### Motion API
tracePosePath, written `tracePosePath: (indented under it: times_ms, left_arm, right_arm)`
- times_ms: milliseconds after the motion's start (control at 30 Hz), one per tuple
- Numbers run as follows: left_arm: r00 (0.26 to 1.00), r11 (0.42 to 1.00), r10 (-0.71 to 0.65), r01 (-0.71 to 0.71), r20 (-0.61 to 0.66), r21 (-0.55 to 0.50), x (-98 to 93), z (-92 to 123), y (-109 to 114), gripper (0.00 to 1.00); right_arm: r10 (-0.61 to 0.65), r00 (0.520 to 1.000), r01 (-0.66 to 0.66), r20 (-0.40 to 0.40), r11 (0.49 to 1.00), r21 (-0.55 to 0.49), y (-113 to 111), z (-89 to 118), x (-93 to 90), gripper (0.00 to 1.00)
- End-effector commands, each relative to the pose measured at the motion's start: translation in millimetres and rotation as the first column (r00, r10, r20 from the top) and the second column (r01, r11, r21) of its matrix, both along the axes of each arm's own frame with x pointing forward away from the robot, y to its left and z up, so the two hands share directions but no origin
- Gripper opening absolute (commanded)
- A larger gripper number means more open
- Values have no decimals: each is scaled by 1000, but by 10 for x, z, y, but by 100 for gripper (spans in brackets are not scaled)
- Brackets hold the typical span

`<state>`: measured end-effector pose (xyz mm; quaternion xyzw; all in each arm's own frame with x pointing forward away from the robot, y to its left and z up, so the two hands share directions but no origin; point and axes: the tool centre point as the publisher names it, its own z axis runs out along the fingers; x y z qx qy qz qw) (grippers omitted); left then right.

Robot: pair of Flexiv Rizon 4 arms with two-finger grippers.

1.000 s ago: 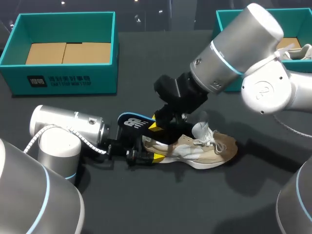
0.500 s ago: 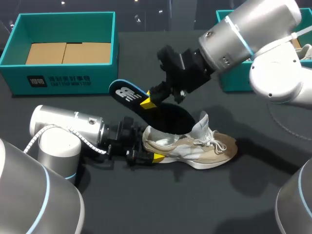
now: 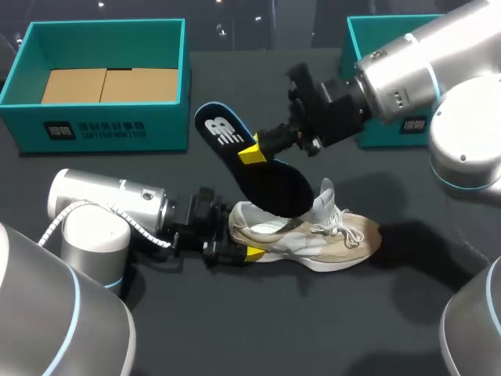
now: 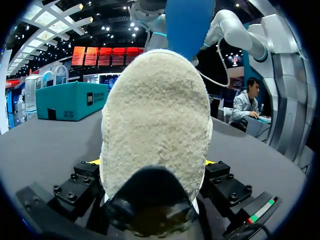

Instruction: Take the shoe out of the shoebox, open the shoe tongue, remove and reinsert the insole, then place the shoe into the shoebox

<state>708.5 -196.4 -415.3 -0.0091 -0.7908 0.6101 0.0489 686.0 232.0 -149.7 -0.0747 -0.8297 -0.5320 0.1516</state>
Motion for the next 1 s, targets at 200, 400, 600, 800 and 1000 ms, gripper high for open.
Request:
tracePosePath:
  times_ms: [200, 400, 600, 800, 1000]
  left_arm:
    - [1000, 1000, 1, -1, 0, 1, -6, -22, -3, 0]
    - [1000, 1000, 1, -1, 0, 1, -6, -22, -3, 0]
    - [1000, 1000, 1, -1, 0, 1, -6, -22, -3, 0]
    - [1000, 1000, 1, -1, 0, 1, -6, -22, -3, 0]
    - [1000, 1000, 1, -1, 0, 1, -6, -22, -3, 0]
  right_arm:
    - [-119, 984, 136, -129, 982, 131, -731, 315, -209, 0]
    - [-119, 984, 136, -129, 982, 131, -731, 315, -209, 0]
    - [-221, 959, 255, -180, 947, 193, -898, 500, -333, 0]
    - [-261, 944, 305, -202, 924, 231, -1014, 634, -459, 0]
    - [-227, 952, 283, -206, 908, 310, -1036, 676, -533, 0]
